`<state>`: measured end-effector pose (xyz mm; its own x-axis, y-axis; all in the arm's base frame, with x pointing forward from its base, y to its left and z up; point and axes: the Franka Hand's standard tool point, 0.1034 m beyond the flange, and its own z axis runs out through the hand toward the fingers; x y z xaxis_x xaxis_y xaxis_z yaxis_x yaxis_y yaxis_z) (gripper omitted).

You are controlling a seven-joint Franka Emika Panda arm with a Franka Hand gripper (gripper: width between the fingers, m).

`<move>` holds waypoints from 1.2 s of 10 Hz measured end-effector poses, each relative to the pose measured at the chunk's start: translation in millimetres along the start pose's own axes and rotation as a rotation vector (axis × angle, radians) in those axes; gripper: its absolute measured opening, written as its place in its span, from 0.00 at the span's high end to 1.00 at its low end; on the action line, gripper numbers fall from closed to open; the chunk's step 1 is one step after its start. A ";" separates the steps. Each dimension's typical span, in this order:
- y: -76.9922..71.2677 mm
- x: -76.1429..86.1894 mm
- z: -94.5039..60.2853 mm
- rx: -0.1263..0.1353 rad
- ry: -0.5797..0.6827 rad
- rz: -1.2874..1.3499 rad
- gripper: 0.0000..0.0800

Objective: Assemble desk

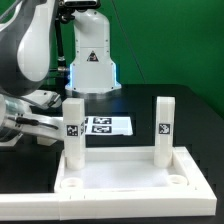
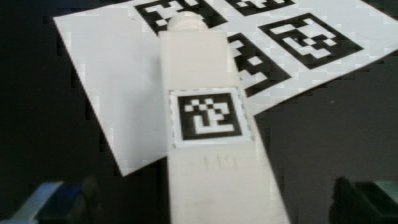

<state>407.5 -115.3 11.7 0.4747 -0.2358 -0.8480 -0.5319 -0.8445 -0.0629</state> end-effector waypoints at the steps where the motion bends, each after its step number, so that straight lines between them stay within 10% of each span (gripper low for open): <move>1: 0.8 0.1 -0.1 0.001 -0.001 0.001 0.19; 5: 0.9 0.0 -0.1 0.001 -0.001 0.002 0.64; 12: 0.9 0.0 -0.1 0.001 -0.001 0.002 0.64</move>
Offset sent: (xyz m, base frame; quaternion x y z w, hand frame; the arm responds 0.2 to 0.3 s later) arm 0.0000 0.0000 0.0000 0.0000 0.0000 0.0000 1.0000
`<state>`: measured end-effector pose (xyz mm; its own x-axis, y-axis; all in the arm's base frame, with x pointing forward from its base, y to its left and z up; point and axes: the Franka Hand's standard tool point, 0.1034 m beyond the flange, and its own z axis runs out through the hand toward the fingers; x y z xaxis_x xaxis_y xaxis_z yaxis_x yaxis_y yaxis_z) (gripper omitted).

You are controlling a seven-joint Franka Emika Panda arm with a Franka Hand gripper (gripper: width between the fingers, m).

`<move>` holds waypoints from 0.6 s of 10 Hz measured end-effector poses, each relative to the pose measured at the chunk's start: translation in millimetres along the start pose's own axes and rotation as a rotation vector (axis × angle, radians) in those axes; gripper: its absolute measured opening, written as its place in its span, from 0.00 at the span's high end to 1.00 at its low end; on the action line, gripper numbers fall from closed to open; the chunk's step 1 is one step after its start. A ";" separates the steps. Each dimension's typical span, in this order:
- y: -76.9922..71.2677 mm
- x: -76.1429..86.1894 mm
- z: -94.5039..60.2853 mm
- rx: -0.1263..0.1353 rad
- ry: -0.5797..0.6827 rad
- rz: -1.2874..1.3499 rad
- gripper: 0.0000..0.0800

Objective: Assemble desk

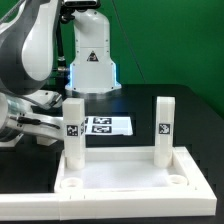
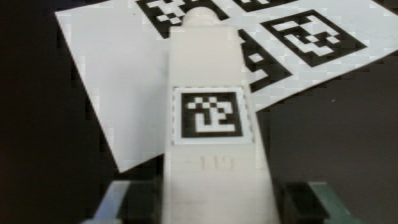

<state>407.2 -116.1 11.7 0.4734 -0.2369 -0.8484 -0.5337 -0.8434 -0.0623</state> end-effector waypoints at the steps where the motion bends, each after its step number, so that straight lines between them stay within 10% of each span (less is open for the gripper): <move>1: 0.7 -1.9 -1.7 0.002 -0.003 -0.007 0.64; 6: -17.6 -59.6 -54.3 0.048 0.036 -0.073 0.64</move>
Offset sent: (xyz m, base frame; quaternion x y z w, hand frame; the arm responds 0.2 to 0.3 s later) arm -0.0016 0.0031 0.0622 0.0062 -0.0237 -0.0406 0.9989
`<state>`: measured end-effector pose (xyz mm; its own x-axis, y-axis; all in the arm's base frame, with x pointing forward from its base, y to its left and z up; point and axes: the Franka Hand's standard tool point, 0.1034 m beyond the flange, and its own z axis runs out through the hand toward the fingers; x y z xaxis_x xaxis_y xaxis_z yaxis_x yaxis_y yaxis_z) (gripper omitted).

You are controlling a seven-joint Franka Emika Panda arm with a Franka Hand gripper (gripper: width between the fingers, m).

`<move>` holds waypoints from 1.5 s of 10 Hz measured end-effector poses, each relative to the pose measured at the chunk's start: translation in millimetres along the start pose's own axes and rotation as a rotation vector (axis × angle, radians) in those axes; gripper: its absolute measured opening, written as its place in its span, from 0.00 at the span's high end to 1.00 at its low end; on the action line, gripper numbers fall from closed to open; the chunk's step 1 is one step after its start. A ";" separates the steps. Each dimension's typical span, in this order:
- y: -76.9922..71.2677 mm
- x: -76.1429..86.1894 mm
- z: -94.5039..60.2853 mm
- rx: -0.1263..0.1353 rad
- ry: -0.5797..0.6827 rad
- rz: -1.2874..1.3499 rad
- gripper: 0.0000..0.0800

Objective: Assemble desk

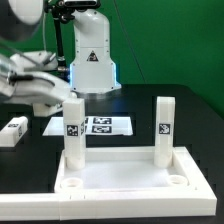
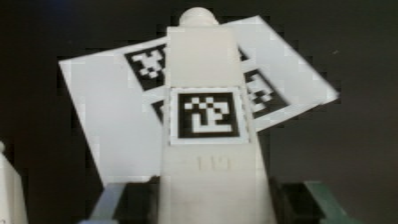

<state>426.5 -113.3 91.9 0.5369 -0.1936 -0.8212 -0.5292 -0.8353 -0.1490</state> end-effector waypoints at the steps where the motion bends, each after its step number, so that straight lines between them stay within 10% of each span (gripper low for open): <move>1: -12.7 -17.3 -15.0 0.004 0.013 -0.010 0.64; 4: -48.6 -48.3 -32.6 -0.011 0.067 -0.006 0.64; 8: -61.5 -41.0 -35.7 -0.027 0.210 0.005 0.64; 11: -140.0 -68.0 -44.0 -0.152 0.187 -0.004 0.64; 15: -148.7 -55.3 -56.2 -0.179 0.293 -0.035 0.64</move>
Offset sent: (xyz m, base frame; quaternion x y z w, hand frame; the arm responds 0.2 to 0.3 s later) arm 0.0149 0.0460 0.0496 -0.0179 0.0288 0.0537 0.9980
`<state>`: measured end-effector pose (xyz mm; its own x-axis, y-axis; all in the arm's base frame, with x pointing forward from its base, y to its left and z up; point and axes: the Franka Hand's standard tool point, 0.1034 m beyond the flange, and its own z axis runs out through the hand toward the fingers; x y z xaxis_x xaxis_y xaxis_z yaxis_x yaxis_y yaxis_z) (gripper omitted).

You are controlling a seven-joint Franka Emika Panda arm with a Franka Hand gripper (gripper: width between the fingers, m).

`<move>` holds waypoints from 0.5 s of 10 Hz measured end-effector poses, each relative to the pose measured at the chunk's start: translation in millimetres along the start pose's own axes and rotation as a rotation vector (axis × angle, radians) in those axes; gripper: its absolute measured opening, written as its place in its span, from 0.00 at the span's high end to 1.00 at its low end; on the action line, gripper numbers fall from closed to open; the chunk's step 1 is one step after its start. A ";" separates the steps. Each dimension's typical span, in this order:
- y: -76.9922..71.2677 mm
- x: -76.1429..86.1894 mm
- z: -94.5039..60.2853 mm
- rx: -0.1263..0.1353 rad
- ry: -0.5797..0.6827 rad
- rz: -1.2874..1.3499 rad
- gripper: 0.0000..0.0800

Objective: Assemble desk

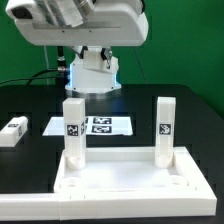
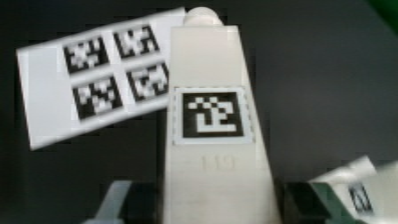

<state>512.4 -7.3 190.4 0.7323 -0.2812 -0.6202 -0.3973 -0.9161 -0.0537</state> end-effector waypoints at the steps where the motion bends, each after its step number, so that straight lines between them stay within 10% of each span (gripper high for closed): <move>1: -3.6 4.2 -0.9 -0.054 0.045 -0.023 0.64; 4: -23.6 22.8 -42.9 -0.173 0.247 -0.172 0.64; 5: -29.5 25.6 -43.3 -0.152 0.326 -0.176 0.64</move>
Offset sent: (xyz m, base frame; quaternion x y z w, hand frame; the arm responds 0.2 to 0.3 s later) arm 0.0565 -0.0246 0.0381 -0.1760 0.2018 -0.1764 0.9472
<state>566.8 0.2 209.9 0.9288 -0.1698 -0.3293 -0.1818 -0.9833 -0.0058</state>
